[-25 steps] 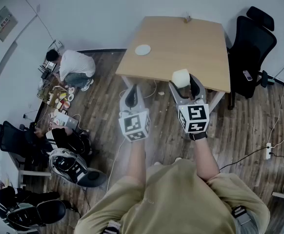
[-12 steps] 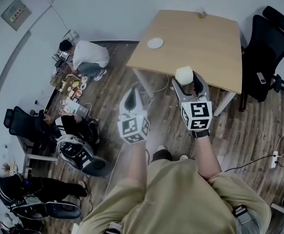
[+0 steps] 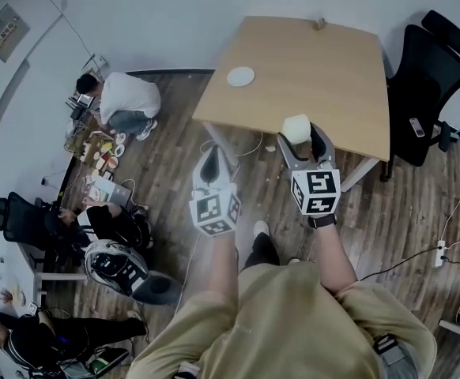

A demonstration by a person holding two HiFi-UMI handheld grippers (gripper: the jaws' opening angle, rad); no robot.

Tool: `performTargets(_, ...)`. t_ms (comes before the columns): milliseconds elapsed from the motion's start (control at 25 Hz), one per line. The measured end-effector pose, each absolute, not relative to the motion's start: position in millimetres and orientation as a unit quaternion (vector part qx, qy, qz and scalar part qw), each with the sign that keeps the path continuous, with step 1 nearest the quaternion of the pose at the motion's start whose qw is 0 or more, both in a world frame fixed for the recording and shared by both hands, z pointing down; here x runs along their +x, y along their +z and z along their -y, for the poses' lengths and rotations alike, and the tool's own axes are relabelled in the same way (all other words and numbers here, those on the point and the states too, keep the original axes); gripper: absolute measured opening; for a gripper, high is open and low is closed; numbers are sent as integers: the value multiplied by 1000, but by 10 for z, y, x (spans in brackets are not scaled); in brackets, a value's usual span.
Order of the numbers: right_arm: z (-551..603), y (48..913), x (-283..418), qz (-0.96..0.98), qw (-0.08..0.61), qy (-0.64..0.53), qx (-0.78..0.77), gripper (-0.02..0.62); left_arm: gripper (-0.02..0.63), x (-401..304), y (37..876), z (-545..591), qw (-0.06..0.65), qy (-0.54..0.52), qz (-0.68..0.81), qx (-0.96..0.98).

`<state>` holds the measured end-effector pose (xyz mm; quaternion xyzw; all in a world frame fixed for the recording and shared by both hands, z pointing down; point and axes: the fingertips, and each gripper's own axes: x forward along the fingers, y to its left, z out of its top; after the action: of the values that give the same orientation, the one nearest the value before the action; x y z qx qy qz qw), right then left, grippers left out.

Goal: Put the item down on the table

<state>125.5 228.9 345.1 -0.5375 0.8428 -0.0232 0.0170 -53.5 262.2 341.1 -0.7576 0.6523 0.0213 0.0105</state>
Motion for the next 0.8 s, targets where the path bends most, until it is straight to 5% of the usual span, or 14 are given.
performTargets(800, -502, 3459, 63, -823, -16, -36, -566, 316, 2, -1605, 3447, -596, -18, 45, -611, -790)
